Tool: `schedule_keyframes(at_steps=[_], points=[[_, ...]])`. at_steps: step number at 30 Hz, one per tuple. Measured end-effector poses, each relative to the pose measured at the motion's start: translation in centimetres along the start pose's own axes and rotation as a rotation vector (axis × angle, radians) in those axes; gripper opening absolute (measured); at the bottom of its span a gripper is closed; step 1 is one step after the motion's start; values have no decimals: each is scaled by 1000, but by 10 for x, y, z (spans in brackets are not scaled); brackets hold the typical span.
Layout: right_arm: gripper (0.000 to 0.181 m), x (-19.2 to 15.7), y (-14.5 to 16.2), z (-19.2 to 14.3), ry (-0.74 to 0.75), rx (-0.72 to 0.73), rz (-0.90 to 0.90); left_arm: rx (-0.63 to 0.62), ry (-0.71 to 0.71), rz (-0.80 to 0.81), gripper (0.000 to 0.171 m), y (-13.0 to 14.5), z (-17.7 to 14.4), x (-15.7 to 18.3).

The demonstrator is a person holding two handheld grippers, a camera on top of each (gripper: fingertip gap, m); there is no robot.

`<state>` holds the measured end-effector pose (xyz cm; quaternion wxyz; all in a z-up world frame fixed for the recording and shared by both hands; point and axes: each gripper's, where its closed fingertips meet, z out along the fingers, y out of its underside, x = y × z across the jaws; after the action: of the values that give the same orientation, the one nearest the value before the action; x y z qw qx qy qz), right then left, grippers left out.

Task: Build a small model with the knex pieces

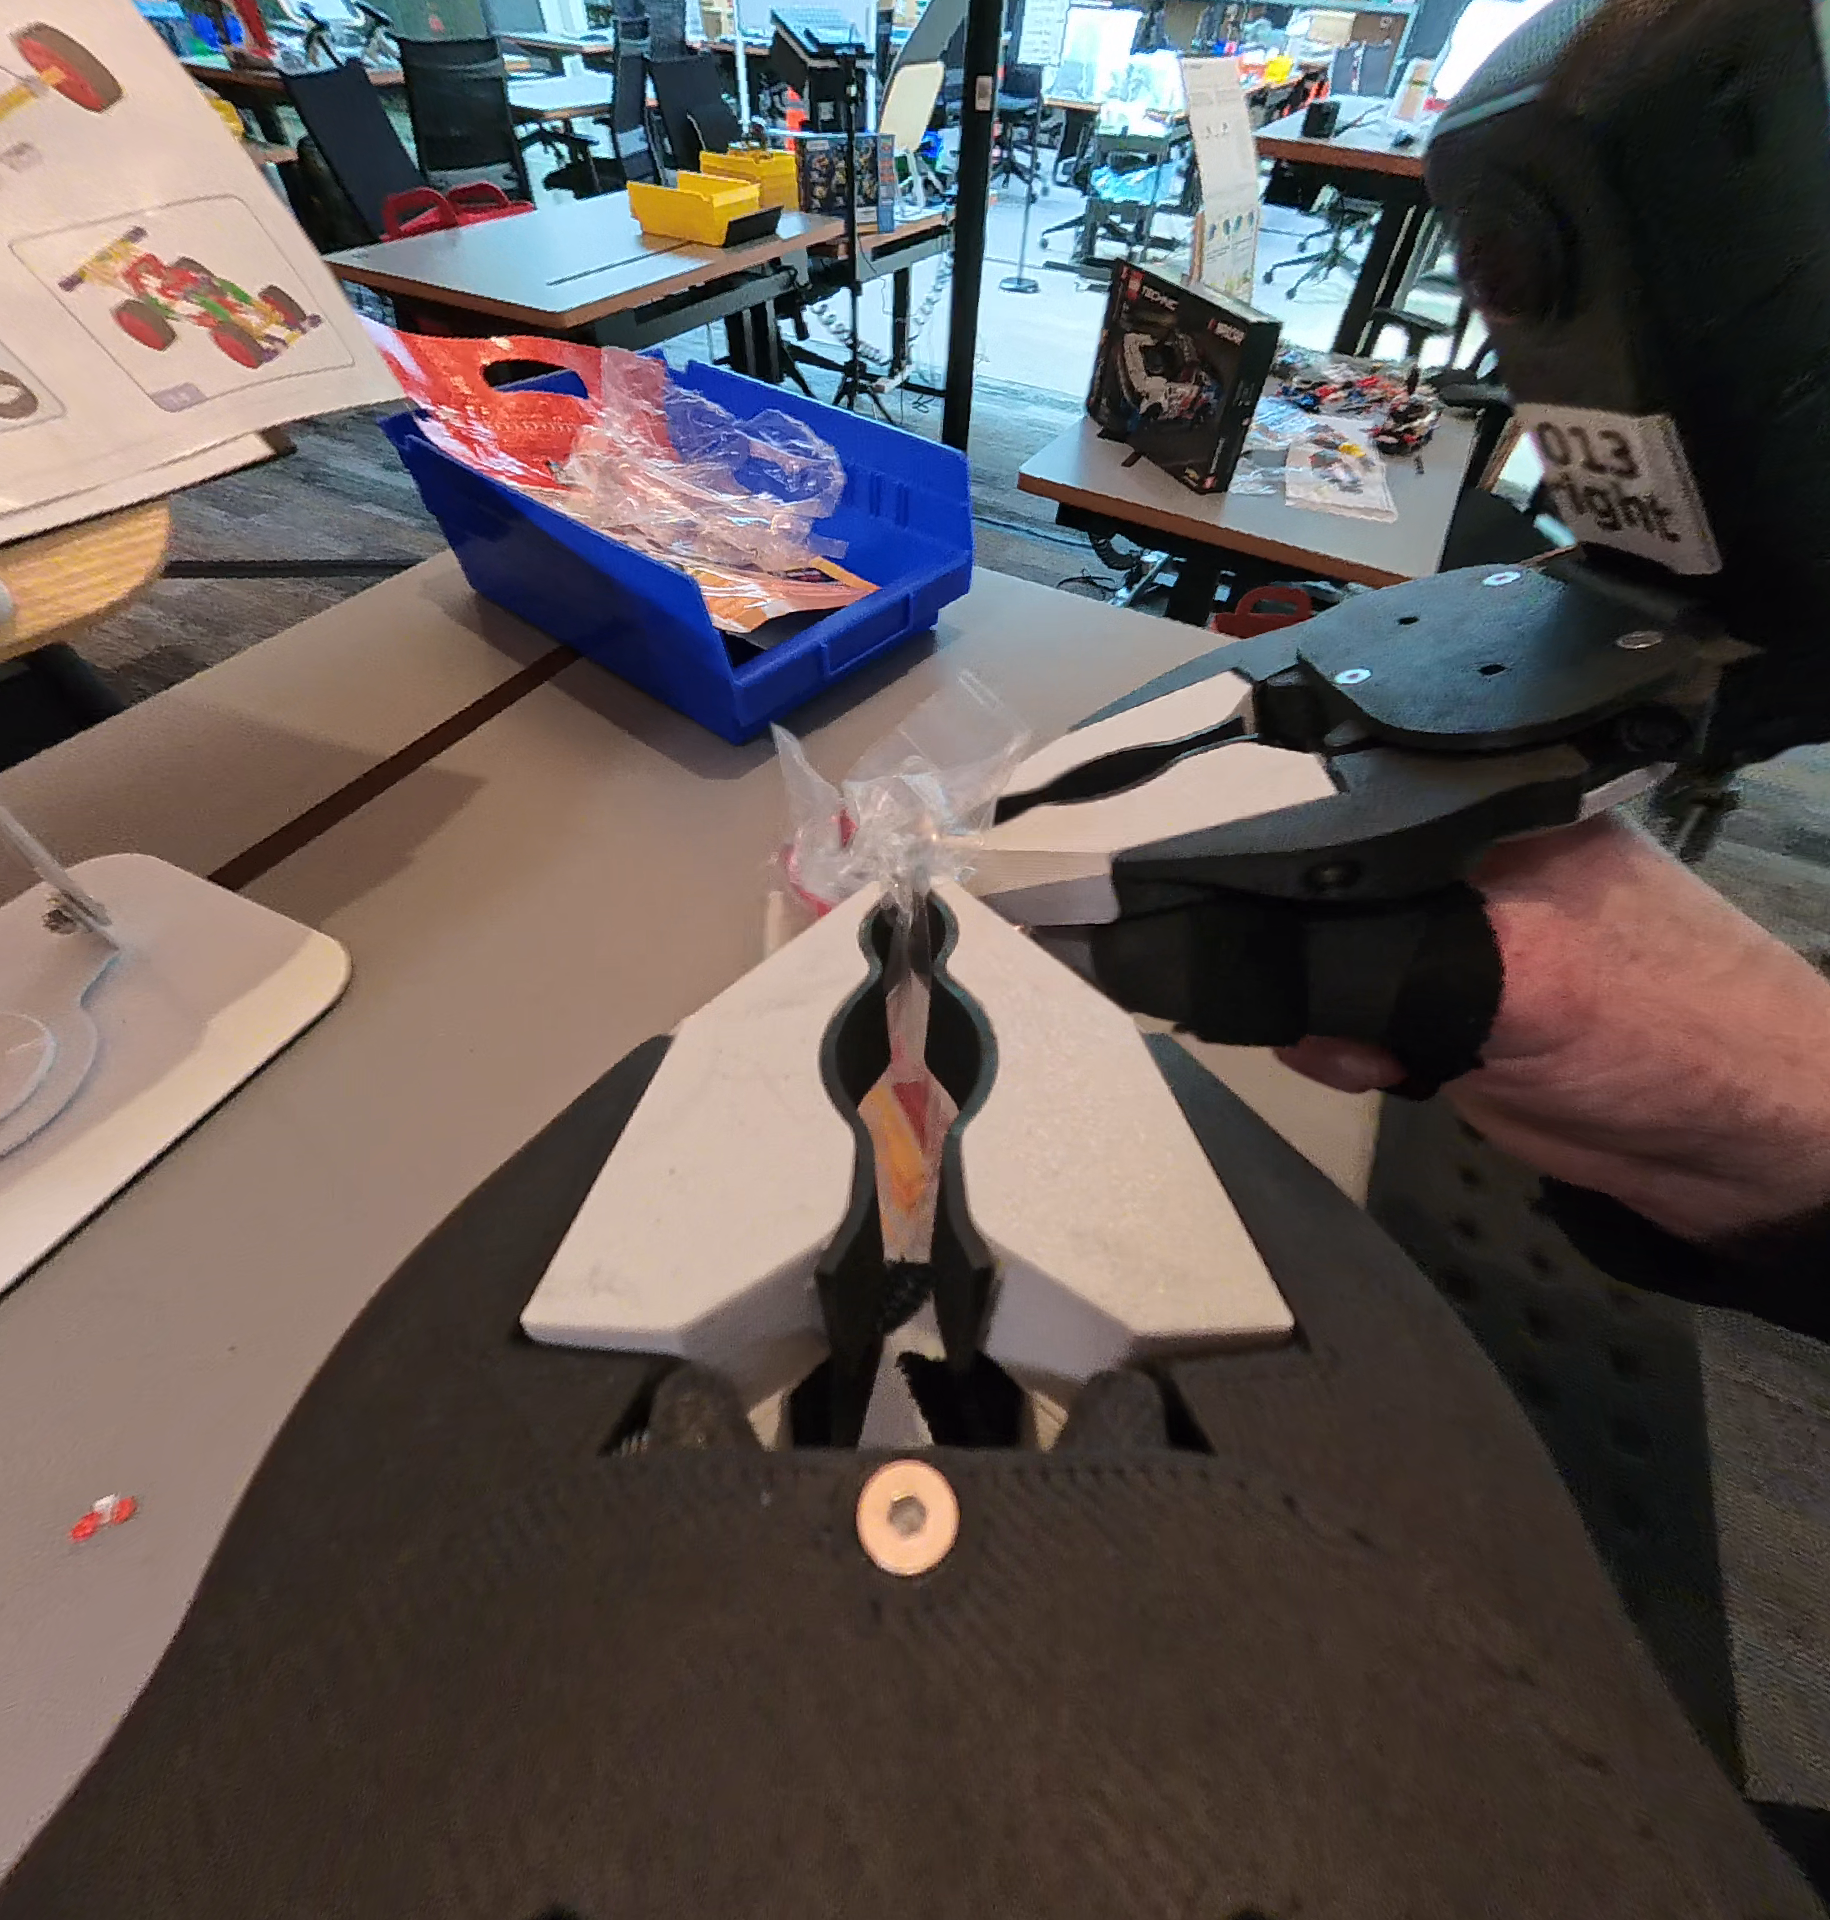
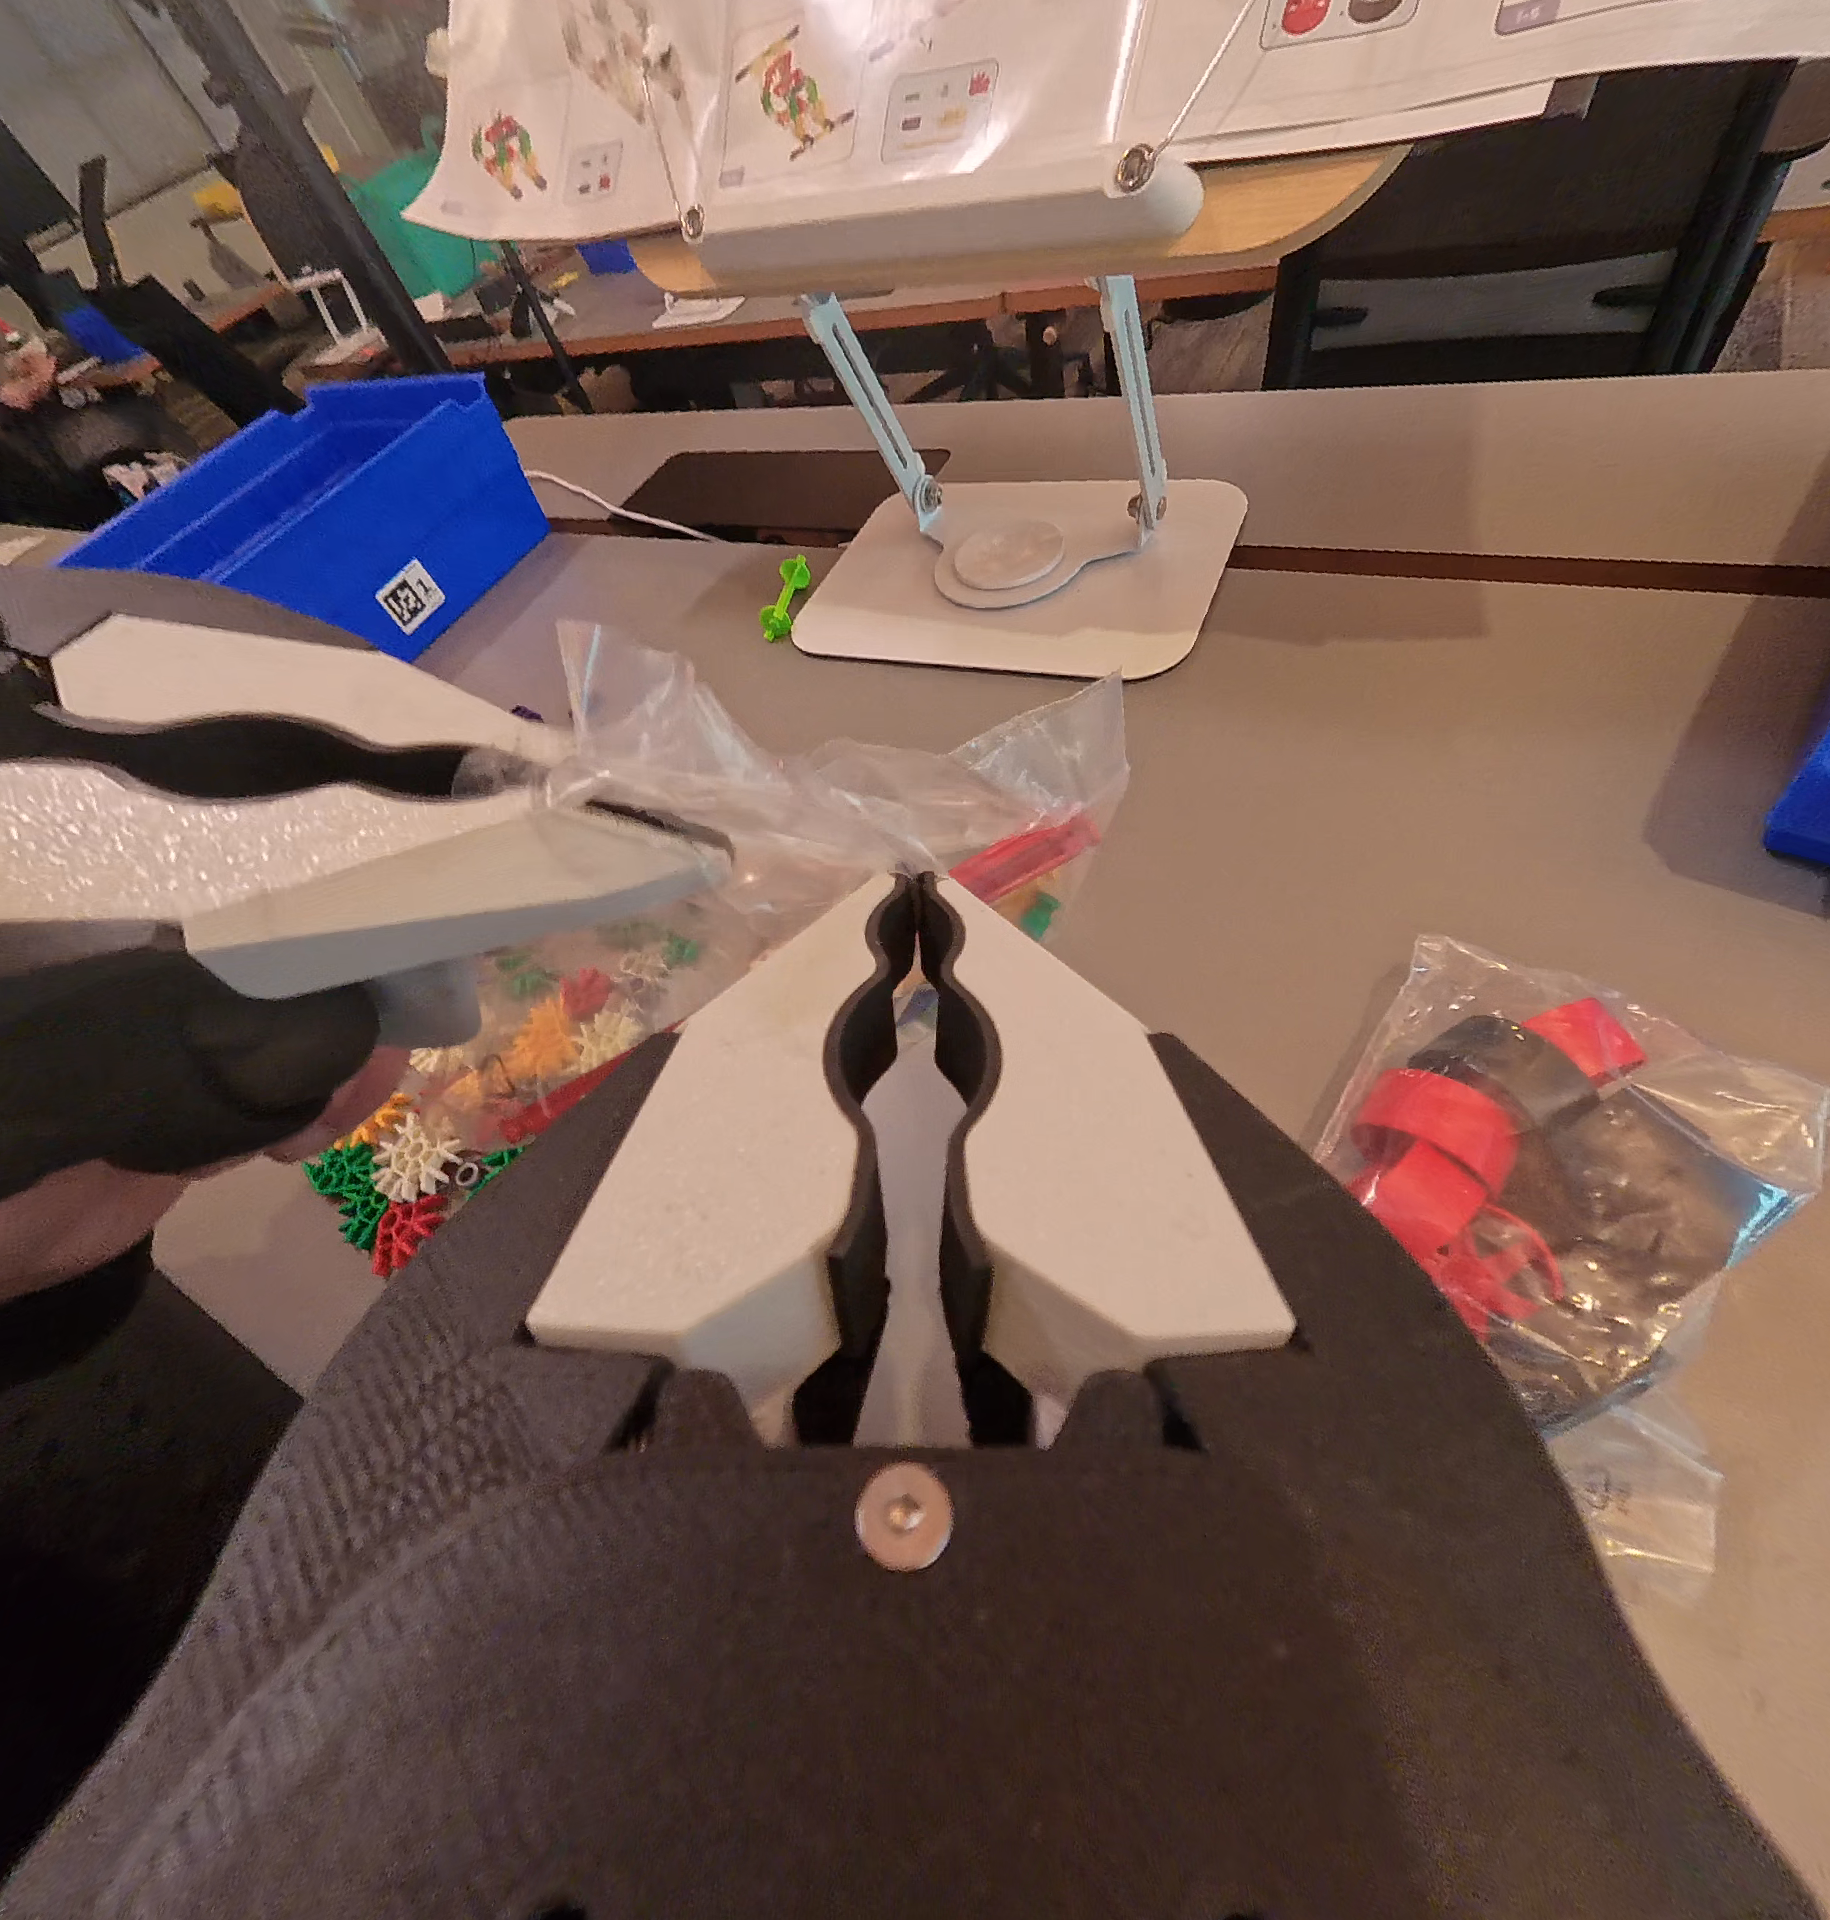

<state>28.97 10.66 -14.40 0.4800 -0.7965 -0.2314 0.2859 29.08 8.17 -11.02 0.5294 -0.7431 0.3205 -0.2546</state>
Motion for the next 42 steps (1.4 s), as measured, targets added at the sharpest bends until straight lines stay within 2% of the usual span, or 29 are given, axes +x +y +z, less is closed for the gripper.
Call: schedule_keyframes(at_steps=[5, 8, 12, 14, 15, 18, 20, 23, 26, 30, 33, 36, 38, 40, 42], points=[[0, 5, 9, -5, -37, -26, -45, -39, -9, -11, 0, 8, -1, -10], [0, -7, 7, -11, -108, -17, -88, -59, 45, -113, 0, 11, -2, -21], [0, -6, 7, -14, -68, -84, -132, -55, 72, -141, 0, 12, -1, -17], [7, -7, 8, -18, -66, -103, -181, -52, 60, -161, 0, 14, 0, -20], [22, -11, 8, -21, -94, -106, -204, -63, 63, -164, 0, 15, 0, -22], [36, -40, 7, -36, -247, -79, -342, -75, 71, -165, 0, 13, 0, -26], [31, -50, 10, -41, -285, -101, -473, -90, 85, -165, 0, 11, 1, -26], [39, -48, 11, -34, -253, -133, -673, -124, 111, -166, 0, 8, 3, -22], [51, -33, 15, -21, -135, -216, -895, -151, 125, -150, 0, 5, 6, -18], [53, -22, 27, -11, -103, -305, -1035, -163, 158, -166, 0, 0, 9, -12], [50, -11, 35, -5, -92, -391, -1069, -180, 160, -147, 0, 1, 12, -11], [25, -10, 38, -5, -132, -466, -1096, -194, 140, -112, 0, 4, 16, -12], [14, -9, 42, -6, -180, -537, -1050, -195, 132, -84, 0, 5, 20, -12], [0, -4, 46, -4, -186, -601, -1081, -203, 101, -22, 0, 9, 25, -12], [0, -7, 53, 1, -231, -632, -1067, -223, 68, 48, 0, 12, 30, -15]])
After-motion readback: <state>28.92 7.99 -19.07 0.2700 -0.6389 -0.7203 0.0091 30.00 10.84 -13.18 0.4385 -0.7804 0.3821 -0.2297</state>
